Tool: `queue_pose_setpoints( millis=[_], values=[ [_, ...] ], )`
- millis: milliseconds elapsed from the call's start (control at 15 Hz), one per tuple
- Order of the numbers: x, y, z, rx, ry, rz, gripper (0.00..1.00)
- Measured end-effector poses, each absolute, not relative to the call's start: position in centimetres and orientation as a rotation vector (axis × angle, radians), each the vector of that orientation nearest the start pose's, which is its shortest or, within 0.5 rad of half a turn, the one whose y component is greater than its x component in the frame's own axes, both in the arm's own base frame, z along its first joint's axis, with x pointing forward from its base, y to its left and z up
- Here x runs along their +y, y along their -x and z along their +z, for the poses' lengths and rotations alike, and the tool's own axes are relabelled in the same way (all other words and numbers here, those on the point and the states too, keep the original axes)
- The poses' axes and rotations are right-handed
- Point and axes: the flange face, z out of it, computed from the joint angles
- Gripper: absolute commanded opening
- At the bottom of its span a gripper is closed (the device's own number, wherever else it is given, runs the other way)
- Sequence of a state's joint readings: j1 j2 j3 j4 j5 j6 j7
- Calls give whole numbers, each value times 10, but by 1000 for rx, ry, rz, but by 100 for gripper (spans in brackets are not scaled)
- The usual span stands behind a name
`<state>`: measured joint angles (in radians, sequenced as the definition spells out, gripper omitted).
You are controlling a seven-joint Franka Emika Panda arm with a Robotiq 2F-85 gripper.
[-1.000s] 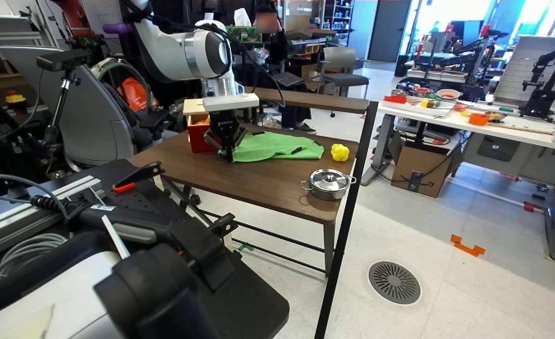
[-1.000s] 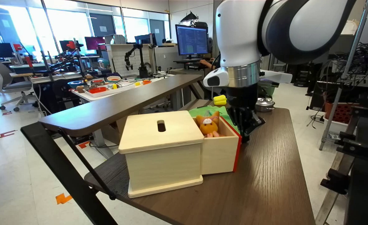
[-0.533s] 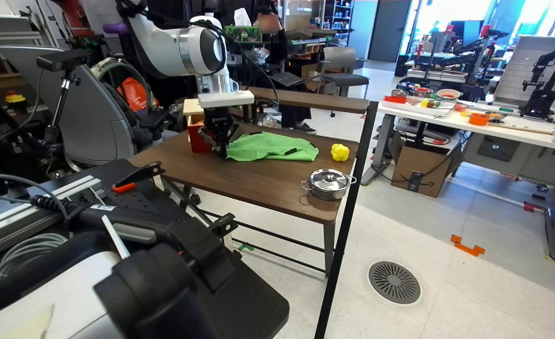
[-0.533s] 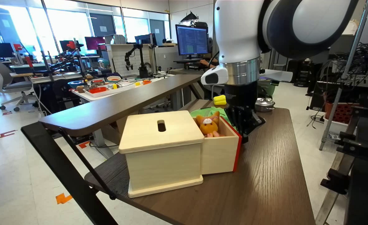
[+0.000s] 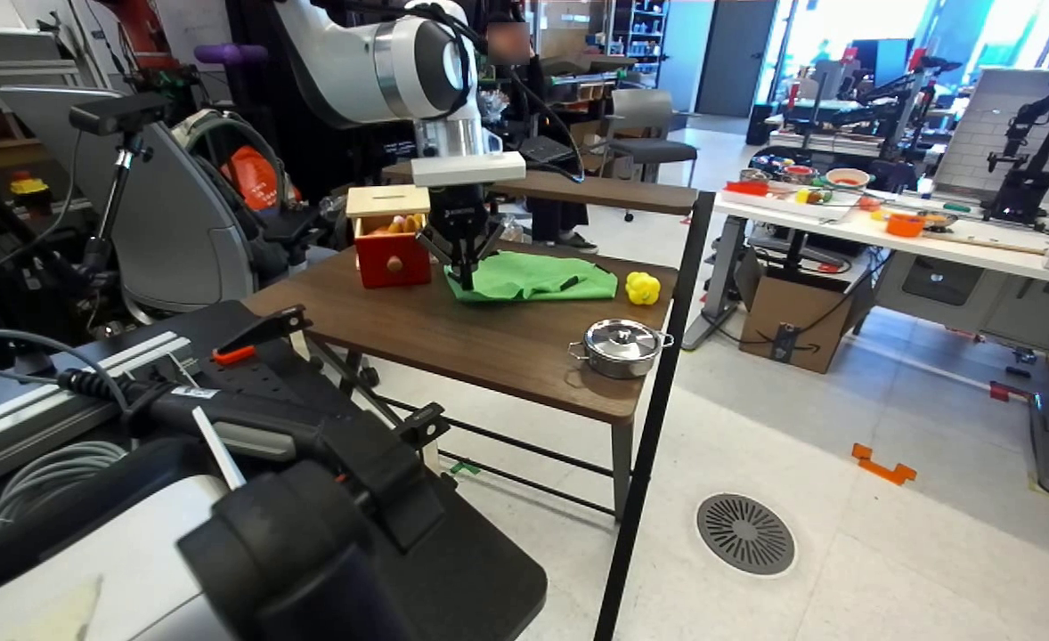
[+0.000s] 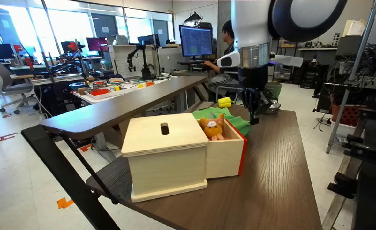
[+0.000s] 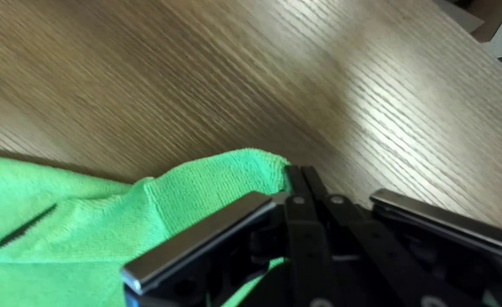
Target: Fold the green towel
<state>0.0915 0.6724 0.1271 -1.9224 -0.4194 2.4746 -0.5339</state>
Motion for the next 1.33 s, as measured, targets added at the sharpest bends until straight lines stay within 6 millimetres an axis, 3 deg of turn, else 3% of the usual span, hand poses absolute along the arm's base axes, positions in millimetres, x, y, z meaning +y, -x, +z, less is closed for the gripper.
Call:
queue_pose_setpoints(
  millis=[333, 733, 1000, 1333],
  values=[
    [97, -611, 164, -1556, 2898, 203, 1],
    [80, -641, 191, -1502, 2964, 174, 1],
    [72, -662, 190, -1471, 2989, 182, 1],
    [59, -689, 167, -1421, 3012, 220, 1]
  ],
)
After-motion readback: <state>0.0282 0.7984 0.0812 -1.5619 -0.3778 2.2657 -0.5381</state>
